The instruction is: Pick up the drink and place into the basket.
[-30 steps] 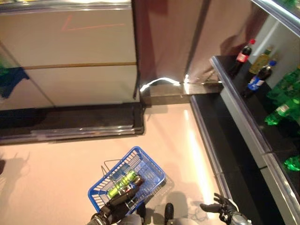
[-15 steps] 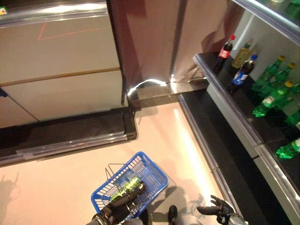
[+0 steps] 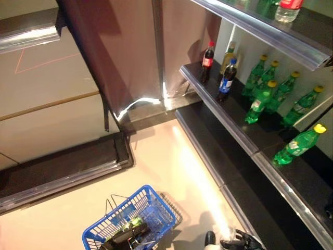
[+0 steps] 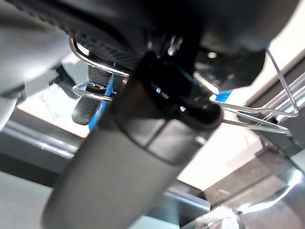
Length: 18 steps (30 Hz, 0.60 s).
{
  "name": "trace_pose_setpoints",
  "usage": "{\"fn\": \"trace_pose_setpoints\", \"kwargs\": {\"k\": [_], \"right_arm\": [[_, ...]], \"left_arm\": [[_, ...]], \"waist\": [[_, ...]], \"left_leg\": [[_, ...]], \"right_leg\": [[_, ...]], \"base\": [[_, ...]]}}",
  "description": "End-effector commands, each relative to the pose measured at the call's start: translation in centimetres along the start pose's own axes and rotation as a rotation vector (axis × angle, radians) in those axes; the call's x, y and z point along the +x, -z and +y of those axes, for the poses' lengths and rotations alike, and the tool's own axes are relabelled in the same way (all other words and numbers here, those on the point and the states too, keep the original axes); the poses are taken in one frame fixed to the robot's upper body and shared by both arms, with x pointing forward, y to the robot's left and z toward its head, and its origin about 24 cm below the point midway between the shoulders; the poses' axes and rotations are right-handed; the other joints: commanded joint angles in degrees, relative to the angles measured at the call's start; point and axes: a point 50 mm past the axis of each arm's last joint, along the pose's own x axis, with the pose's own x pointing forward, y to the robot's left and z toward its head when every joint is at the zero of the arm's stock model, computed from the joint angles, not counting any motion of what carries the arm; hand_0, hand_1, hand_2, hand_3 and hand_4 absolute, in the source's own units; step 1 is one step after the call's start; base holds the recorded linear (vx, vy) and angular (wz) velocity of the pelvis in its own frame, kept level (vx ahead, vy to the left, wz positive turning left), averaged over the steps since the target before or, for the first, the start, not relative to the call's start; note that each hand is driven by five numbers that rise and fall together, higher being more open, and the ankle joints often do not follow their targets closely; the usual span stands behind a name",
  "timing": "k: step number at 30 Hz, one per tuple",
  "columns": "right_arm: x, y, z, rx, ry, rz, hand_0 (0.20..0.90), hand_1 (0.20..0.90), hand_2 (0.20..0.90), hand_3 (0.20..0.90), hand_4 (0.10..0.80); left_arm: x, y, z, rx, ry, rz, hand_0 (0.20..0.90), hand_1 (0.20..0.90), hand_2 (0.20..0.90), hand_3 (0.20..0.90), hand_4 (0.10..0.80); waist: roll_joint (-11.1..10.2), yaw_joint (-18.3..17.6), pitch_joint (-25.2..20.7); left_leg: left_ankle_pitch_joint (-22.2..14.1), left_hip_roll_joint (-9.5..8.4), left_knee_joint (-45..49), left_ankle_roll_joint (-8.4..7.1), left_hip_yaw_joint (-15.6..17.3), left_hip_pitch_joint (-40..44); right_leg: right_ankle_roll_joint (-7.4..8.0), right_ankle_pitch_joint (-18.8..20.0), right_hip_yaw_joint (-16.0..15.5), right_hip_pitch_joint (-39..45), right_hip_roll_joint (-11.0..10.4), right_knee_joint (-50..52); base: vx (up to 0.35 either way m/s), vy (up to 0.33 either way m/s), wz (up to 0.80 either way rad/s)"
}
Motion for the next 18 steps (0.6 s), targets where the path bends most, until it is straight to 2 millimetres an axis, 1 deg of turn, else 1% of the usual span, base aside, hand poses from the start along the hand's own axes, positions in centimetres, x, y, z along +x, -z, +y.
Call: {"fn": "trace_pose_setpoints", "kwargs": {"k": [1,2,3,4,5,6,8,9,10,11,12,13,14,15,16,17,18], "right_arm": [[0.1,-0.8,-0.4,0.021,0.012,-0.034,0.900,0.900,0.900,0.900,0.800],[0.1,-0.9,-0.3,0.014,-0.001,-0.040,0.900,0.900,0.900,0.900,0.800],[0.2,-1.0,-0.1,0.005,-0.010,-0.044,0.900,0.900,0.900,0.900,0.800],[0.2,-1.3,0.1,-0.023,-0.027,-0.054,0.900,0.900,0.900,0.900,0.800],[0.2,-1.5,0.3,-0.041,-0.035,-0.057,0.900,0.900,0.900,0.900,0.800],[0.3,-1.9,0.4,-0.060,-0.044,-0.072,0.900,0.900,0.900,0.900,0.800],[0.3,-2.1,0.3,-0.071,-0.041,-0.082,0.900,0.900,0.900,0.900,0.800],[0.3,-2.1,0.1,-0.080,-0.038,-0.086,0.900,0.900,0.900,0.900,0.800],[0.3,-2.2,0.0,-0.092,-0.038,-0.087,0.900,0.900,0.900,0.900,0.800],[0.2,-2.3,-0.2,-0.110,-0.042,-0.089,0.900,0.900,0.900,0.900,0.800],[0.2,-2.3,-0.3,-0.126,-0.046,-0.090,0.900,0.900,0.900,0.900,0.800],[0.3,-2.4,-0.4,-0.138,-0.048,-0.089,0.900,0.900,0.900,0.900,0.800],[0.2,-2.3,-0.6,-0.143,-0.046,-0.085,0.900,0.900,0.900,0.900,0.800],[0.2,-2.3,-0.7,-0.148,-0.046,-0.082,0.900,0.900,0.900,0.900,0.800],[0.2,-2.2,-0.9,-0.150,-0.045,-0.076,0.900,0.900,0.900,0.900,0.800],[0.2,-2.0,-1.1,-0.147,-0.040,-0.070,0.900,0.900,0.900,0.900,0.800],[0.1,-1.9,-1.1,-0.148,-0.038,-0.066,0.900,0.900,0.900,0.900,0.800]], "left_arm": [[2.2,-2.3,-5.7,0.062,0.362,-0.067,0.300,0.300,0.300,0.200,0.100],[2.4,-2.6,-5.9,0.059,0.358,-0.077,0.300,0.300,0.300,0.200,0.100],[2.4,-2.8,-6.0,0.055,0.357,-0.083,0.300,0.300,0.300,0.200,0.100],[2.6,-2.9,-6.3,0.050,0.361,-0.090,0.300,0.300,0.300,0.200,0.100],[2.7,-2.8,-6.5,0.047,0.368,-0.091,0.300,0.300,0.300,0.200,0.100],[3.0,-2.6,-7.1,0.048,0.390,-0.084,0.300,0.300,0.300,0.200,0.100],[3.2,-2.3,-7.6,0.051,0.406,-0.076,0.300,0.300,0.300,0.200,0.100],[3.3,-2.2,-7.8,0.046,0.416,-0.068,0.300,0.300,0.300,0.200,0.100],[3.3,-2.0,-7.8,0.041,0.419,-0.063,0.300,0.300,0.300,0.200,0.100],[3.3,-1.8,-7.6,0.033,0.420,-0.062,0.300,0.300,0.300,0.200,0.100],[3.2,-1.5,-7.4,0.023,0.418,-0.066,0.300,0.300,0.300,0.200,0.100],[3.1,-1.2,-7.2,0.018,0.417,-0.066,0.300,0.300,0.300,0.200,0.100],[3.1,-1.0,-7.0,0.016,0.416,-0.063,0.300,0.300,0.300,0.200,0.100],[3.1,-1.0,-7.0,0.011,0.412,-0.066,0.300,0.300,0.300,0.200,0.100],[3.0,-0.8,-6.8,0.009,0.407,-0.065,0.300,0.300,0.300,0.200,0.100],[3.0,-0.6,-6.6,0.007,0.402,-0.066,0.300,0.300,0.300,0.200,0.100],[2.9,-0.4,-6.4,0.004,0.399,-0.065,0.300,0.300,0.300,0.200,0.100]], "waist": [[-0.1,-1.2,-0.4],[-0.4,-1.5,-0.1],[-0.6,-1.8,0.0],[-1.1,-2.0,0.6],[-1.4,-2.0,1.0],[-1.8,-2.0,2.1],[-1.8,-1.9,3.1],[-1.4,-1.7,3.9],[-1.3,-1.4,4.3],[-0.9,-1.1,4.6],[0.1,-0.6,4.7],[0.8,-0.4,4.3],[1.4,0.1,4.2],[1.6,0.4,4.2],[1.8,0.9,4.3],[1.8,1.2,4.2],[1.4,1.5,4.0]], "left_leg": [[-0.1,-0.76,2.2,3.18,-2.0,-1.8],[-0.8,-0.17,4.5,3.01,-2.7,-2.3],[-1.4,0.14,6.3,2.87,-3.0,-2.7],[-0.6,1.21,13.0,2.07,-4.0,-4.2],[1.8,2.15,19.1,1.42,-5.1,-6.2],[6.4,3.97,28.6,0.52,-6.2,-10.4],[8.8,4.82,35.3,0.40,-6.6,-14.8],[8.8,4.29,35.0,0.58,-7.2,-16.1],[7.6,2.08,32.2,1.26,-8.0,-16.2],[6.7,-0.23,27.2,1.92,-8.8,-15.1],[7.0,-1.80,18.6,2.25,-10.5,-14.0],[7.7,-2.10,12.8,2.30,-11.9,-13.7],[9.1,-2.18,7.7,2.01,-13.5,-13.5],[10.4,-2.35,5.2,1.59,-14.5,-13.7],[12.1,-2.65,3.2,1.08,-15.7,-14.2],[12.8,-3.00,3.5,0.84,-16.7,-15.2],[12.1,-3.54,4.4,0.98,-17.4,-15.7]], "right_leg": [[-0.27,-4.3,0.4,0.3,-1.1,5.6],[-1.15,-5.2,1.0,0.0,-0.4,6.8],[-1.67,-5.6,1.3,-0.1,0.0,7.3],[-3.12,-6.0,2.0,0.0,0.7,7.8],[-4.18,-6.0,2.6,0.3,1.3,7.7],[-6.03,-5.8,3.3,0.8,2.4,7.5],[-7.43,-6.1,3.9,1.7,3.5,7.7],[-7.65,-6.5,4.4,2.8,4.1,7.9],[-7.27,-6.9,5.1,3.6,4.2,8.0],[-6.68,-7.3,6.3,4.0,4.6,8.2],[-6.19,-7.9,7.9,4.4,5.6,8.4],[-6.11,-8.5,9.2,4.4,6.6,8.6],[-6.24,-9.2,10.5,4.8,7.6,8.8],[-6.36,-9.8,11.2,5.5,8.1,8.8],[-6.61,-10.7,12.5,6.7,8.7,9.0],[-6.78,-11.6,13.7,7.8,9.1,9.1],[-6.67,-12.2,14.4,8.5,8.9,9.0]], "base": [[0.070,-0.323,-0.10],[0.045,-0.268,-0.05],[0.049,-0.329,-0.04],[0.035,-0.291,-0.09],[0.036,-0.397,-0.17],[0.026,-0.311,-0.24],[0.061,-0.208,-0.32],[0.153,-0.051,-0.23],[0.228,0.057,-0.11],[0.293,0.148,-0.28],[0.327,0.170,-0.58],[0.381,0.163,-0.79],[0.337,0.114,-0.78],[0.355,0.099,-0.57],[0.334,0.090,-0.48],[0.363,0.102,-0.78],[0.376,0.115,-1.06]]}}
